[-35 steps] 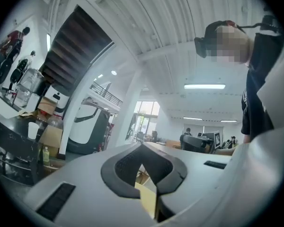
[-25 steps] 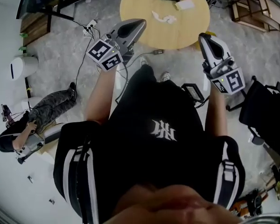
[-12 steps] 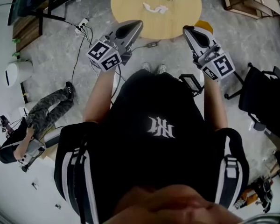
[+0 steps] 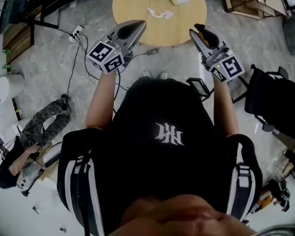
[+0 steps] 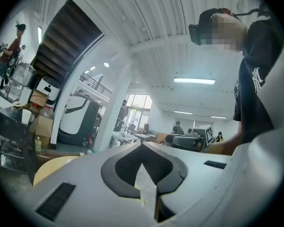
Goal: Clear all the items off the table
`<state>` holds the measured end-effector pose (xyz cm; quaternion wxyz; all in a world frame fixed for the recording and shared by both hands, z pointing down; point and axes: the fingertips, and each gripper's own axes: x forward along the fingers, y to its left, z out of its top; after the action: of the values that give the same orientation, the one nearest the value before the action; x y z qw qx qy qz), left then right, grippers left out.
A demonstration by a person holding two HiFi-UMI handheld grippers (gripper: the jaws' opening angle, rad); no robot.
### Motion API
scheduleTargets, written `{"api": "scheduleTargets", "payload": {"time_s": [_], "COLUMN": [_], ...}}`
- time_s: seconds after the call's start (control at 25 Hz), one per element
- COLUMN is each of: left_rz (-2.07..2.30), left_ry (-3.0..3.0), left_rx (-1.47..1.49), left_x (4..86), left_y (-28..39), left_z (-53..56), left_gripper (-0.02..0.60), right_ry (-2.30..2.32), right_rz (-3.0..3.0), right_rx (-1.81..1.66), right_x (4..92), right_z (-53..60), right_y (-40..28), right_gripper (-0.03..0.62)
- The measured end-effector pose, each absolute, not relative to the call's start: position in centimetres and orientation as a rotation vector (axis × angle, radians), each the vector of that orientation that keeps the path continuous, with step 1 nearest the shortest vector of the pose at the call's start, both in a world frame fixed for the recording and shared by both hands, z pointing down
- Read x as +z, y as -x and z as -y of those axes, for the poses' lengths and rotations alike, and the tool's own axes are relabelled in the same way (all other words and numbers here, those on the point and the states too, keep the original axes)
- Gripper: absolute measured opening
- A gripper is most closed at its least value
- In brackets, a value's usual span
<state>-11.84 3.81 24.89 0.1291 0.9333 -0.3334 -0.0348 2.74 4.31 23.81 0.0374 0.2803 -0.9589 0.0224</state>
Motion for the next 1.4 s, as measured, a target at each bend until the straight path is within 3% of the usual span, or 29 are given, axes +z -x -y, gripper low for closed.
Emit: {"api": "scheduleTargets", "payload": {"time_s": [0.28, 0.36, 0.68, 0.76, 0.96, 1.04, 1.4], "left_rz": [0.989, 1.019, 1.173, 1.23, 1.373, 1.399, 1.44], "left_ry": [-2.703, -2.693, -2.712, -2.681, -2.533, -2.497, -2.434], "left_rx": [-0.124, -0.134, -0.001, 0.024, 0.079, 0.096, 0.293], "left_x": [26.2, 26.4, 29.0, 30.3, 34.3, 36.1, 44.1], "left_y": [13.7, 14.2, 12.3, 11.6, 12.3, 12.6, 11.6], "left_z": [-1.6, -0.9, 4.0, 5.6, 8.6, 9.7, 13.4], "left_gripper": [0.012, 0.012, 0.012, 0.012, 0.012, 0.012, 0.012], "right_ry": [-0.895, -0.896, -0.776, -0.716, -0.583, -0.529, -0.377], "right_rz": [2.864, 2.857, 2.85, 2.863, 2.834, 2.811, 2.638], "right_rx": [0.028, 0.06, 0.027, 0.06, 0.134, 0.168, 0.136], "right_x": [24.4, 25.1, 29.5, 31.3, 38.2, 41.4, 51.4], "right_z": [-1.0, 0.6, 10.0, 13.1, 20.0, 22.3, 27.4], "right_y": [-2.0, -1.8, -1.9, -1.8, 0.4, 1.4, 3.7], "right_gripper": [0.095, 0.161, 0.163, 0.236, 0.245, 0.342, 0.347]}}
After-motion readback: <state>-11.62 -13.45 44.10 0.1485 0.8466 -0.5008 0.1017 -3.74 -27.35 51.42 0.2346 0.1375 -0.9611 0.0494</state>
